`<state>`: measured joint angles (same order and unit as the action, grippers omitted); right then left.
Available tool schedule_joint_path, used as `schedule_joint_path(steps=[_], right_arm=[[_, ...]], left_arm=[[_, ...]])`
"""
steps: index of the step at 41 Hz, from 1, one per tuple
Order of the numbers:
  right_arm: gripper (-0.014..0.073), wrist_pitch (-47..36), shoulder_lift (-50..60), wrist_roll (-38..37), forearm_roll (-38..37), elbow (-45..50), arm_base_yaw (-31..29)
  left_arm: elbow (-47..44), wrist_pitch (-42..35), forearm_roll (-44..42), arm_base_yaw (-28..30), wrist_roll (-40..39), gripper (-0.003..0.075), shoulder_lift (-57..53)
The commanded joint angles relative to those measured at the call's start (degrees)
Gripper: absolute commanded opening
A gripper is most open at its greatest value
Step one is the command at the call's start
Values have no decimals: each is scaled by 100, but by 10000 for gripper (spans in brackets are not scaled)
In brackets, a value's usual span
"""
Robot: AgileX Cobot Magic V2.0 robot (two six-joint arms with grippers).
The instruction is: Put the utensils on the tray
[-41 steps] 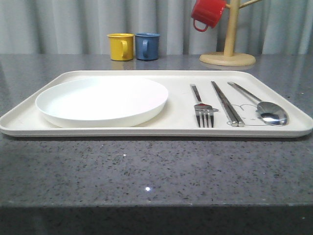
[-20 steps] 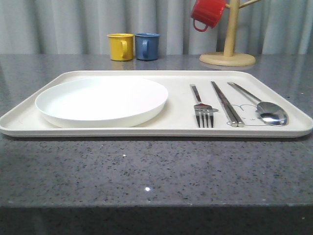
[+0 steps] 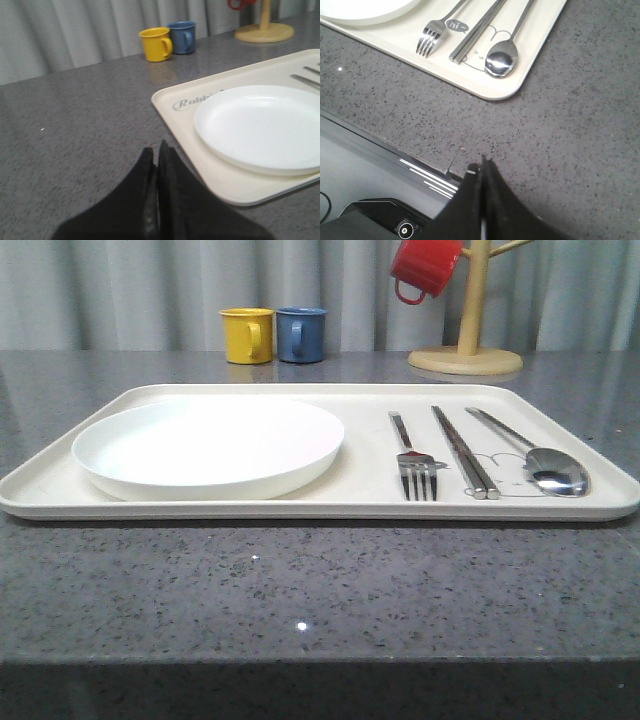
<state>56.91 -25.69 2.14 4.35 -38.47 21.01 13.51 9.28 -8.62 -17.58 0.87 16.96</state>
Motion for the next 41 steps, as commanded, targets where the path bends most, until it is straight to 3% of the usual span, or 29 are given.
schedule_joint_path(steps=[1,7,14,41], right_arm=[[-68,-341,-48,54,13,-145,8],[-68,-341,-48,54,13,-145,8],[-68,-341,-48,54,13,-145,8],[-68,-328,-48,54,13,-145,8]], left_arm=[[-543,-981,68,461,-41,-18,-496],[-1267,-1513,422,1017,-41,-18,-1231],[-1392,-1136,683,1550,-41,-18,-1803],[-1392,-1037,632,1364,-41,-18,-1871]])
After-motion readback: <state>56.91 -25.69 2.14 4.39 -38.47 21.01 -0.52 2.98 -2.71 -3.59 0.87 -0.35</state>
